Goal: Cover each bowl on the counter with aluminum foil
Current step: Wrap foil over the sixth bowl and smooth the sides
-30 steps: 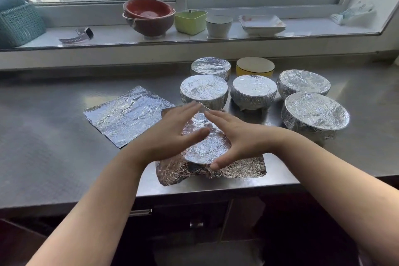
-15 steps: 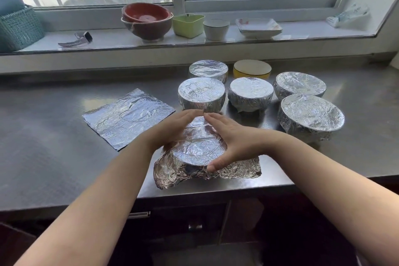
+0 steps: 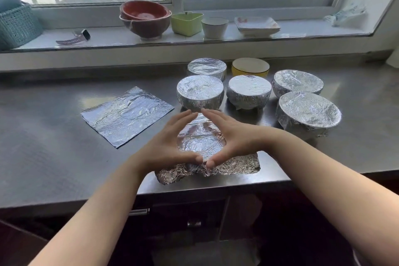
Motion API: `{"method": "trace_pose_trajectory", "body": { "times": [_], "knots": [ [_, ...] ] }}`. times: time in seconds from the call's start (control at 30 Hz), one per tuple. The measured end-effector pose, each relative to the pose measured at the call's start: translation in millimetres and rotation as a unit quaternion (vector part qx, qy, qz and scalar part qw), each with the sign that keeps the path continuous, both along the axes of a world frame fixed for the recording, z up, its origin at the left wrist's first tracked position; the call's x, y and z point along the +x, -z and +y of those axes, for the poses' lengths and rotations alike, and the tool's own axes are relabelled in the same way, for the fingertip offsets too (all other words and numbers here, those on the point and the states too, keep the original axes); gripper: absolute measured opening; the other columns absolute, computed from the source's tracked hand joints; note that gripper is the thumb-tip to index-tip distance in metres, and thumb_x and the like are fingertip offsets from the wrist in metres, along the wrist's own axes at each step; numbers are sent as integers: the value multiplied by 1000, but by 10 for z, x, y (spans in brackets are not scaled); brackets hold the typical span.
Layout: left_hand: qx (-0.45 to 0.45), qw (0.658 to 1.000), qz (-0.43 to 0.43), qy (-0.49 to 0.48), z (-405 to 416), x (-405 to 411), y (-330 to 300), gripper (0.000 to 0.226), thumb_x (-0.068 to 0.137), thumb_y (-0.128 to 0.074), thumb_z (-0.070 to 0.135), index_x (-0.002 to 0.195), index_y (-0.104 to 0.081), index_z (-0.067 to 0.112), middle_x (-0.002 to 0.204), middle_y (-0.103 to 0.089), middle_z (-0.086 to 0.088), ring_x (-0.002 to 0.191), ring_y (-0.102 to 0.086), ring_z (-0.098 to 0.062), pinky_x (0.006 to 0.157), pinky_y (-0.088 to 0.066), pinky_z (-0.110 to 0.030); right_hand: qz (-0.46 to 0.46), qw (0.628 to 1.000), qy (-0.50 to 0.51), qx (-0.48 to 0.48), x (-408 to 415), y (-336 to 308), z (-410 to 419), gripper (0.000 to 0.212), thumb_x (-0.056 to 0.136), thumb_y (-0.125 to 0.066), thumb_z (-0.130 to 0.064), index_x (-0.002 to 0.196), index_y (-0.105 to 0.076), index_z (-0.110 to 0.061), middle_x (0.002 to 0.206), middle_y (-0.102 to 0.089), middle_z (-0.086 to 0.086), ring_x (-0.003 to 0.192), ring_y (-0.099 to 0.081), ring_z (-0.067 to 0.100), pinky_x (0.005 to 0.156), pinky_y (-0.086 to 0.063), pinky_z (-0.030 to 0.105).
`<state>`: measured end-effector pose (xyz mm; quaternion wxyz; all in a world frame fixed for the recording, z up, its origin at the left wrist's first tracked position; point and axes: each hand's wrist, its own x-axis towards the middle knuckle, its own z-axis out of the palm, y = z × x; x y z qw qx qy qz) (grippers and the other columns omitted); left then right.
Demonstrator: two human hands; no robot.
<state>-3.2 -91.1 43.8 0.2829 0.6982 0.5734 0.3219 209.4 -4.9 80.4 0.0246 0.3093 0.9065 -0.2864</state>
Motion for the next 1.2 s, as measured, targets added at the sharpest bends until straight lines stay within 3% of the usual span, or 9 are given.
{"method": "trace_pose_trajectory", "body": {
  "times": [0.1,0.2,0.5,0.77,0.83,0.9,1.0,1.1,1.2],
  "knots": [
    [21,997,-71,-4,-63,20,114,107,52,-89,46,145,-36,38,154,-22,14,139,-31,-5,91,-47,-18,39,999,6,-24,22,45,3,132,64,-85,-53,153,13,-39,160,15,-21,146,8,-2,118,-2,27],
    [7,990,-137,-5,-132,78,158,112,56,-93,5,143,-31,40,152,-23,11,93,-57,-21,62,-51,-15,92,995,11,-32,33,97,-5,132,63,-87,-46,153,9,-40,159,13,-23,145,4,-4,118,-5,24],
    [-47,980,-190,-14,-166,130,129,104,64,-80,-17,141,-25,26,134,-36,23,66,-69,-3,64,-51,-12,345,925,140,-79,41,550,-197,117,56,-82,-48,150,-12,-41,155,-23,-11,141,-21,-11,114,-30,23],
    [-122,986,-110,-16,-149,40,38,124,68,-84,-2,156,-1,27,157,-21,7,75,-71,-2,68,-49,-10,340,932,93,-79,122,568,-243,142,60,-91,-7,149,15,-33,162,-1,3,128,-25,-27,93,-47,21],
    [-138,988,-75,-9,-144,6,4,126,68,-87,9,155,1,31,156,-25,10,94,-69,-3,80,-48,-12,332,937,85,-69,135,595,-227,141,61,-92,-14,150,16,-32,163,1,4,139,-16,-17,106,-38,15],
    [-153,988,-28,0,-139,-37,-40,126,70,-87,16,155,4,34,148,-39,9,105,-64,-3,94,-47,-19,315,943,95,-58,137,638,-216,142,58,-91,-34,151,16,-34,164,-1,0,147,-8,-4,120,-24,31],
    [-172,985,4,20,-126,-75,-199,109,80,-78,32,155,2,31,136,-44,8,99,-61,8,79,-40,-1,315,941,104,-67,141,665,-220,142,56,-88,-44,151,17,-39,163,-1,-7,147,-9,-3,122,-21,41],
    [-121,990,57,32,-83,-35,-398,116,55,-34,100,150,-10,38,143,-8,35,119,-20,31,84,-13,13,324,938,95,-78,157,658,-244,141,57,-88,-50,150,17,-45,163,3,-14,148,-10,-1,119,-27,47],
    [-16,986,158,-41,73,54,-352,128,55,1,100,155,-18,23,159,-7,12,140,-6,10,107,3,-6,329,936,91,-82,162,654,-252,140,57,-89,-49,150,16,-47,162,6,-19,148,-16,2,113,-38,47]
  ]
}}
